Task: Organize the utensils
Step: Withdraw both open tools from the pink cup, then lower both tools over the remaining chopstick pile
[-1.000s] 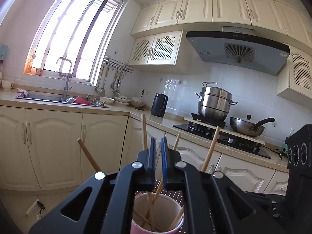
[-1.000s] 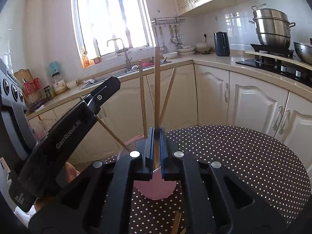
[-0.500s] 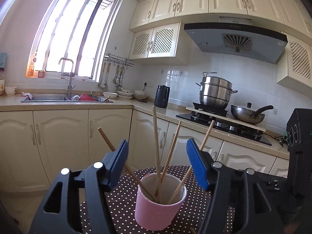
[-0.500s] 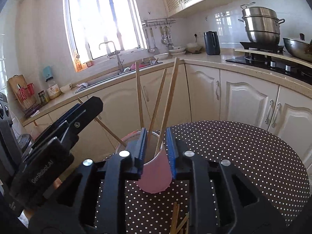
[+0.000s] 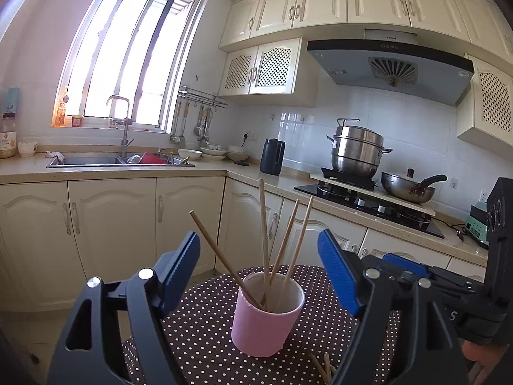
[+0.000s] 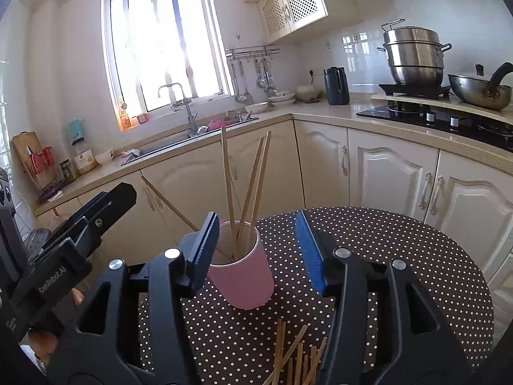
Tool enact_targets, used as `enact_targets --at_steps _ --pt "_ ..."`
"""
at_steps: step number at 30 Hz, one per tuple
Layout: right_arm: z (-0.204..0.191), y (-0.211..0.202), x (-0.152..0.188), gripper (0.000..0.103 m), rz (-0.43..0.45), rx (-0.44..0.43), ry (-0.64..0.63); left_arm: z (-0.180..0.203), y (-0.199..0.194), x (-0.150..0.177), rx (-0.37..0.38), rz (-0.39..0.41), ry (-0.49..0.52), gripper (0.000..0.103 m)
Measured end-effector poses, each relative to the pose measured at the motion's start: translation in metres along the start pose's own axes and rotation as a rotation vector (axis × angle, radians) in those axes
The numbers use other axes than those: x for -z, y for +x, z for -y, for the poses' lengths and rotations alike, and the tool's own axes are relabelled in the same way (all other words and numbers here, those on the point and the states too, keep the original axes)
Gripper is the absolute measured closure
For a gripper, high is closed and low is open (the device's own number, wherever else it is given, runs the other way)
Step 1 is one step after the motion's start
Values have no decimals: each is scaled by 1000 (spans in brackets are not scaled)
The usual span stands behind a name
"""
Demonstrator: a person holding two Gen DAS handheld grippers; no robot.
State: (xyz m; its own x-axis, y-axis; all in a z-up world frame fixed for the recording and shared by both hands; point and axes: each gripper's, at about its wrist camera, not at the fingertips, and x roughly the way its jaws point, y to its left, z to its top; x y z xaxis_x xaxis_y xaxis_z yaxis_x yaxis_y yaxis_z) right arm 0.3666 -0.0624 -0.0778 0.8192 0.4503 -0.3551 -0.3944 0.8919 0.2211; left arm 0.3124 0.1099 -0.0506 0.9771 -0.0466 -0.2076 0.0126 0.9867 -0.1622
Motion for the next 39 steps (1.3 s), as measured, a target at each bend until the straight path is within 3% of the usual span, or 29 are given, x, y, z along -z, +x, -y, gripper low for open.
enact_targets --at_steps 12,21,39 --pt "6 -52 12 52 5 0 -12 29 -29 6 12 -64 43 28" --pt "22 -71 32 52 -69 24 -13 51 -38 22 66 -180 63 28" --pt "60 -70 81 51 -292 54 21 69 2 100 140 -616 118 29"
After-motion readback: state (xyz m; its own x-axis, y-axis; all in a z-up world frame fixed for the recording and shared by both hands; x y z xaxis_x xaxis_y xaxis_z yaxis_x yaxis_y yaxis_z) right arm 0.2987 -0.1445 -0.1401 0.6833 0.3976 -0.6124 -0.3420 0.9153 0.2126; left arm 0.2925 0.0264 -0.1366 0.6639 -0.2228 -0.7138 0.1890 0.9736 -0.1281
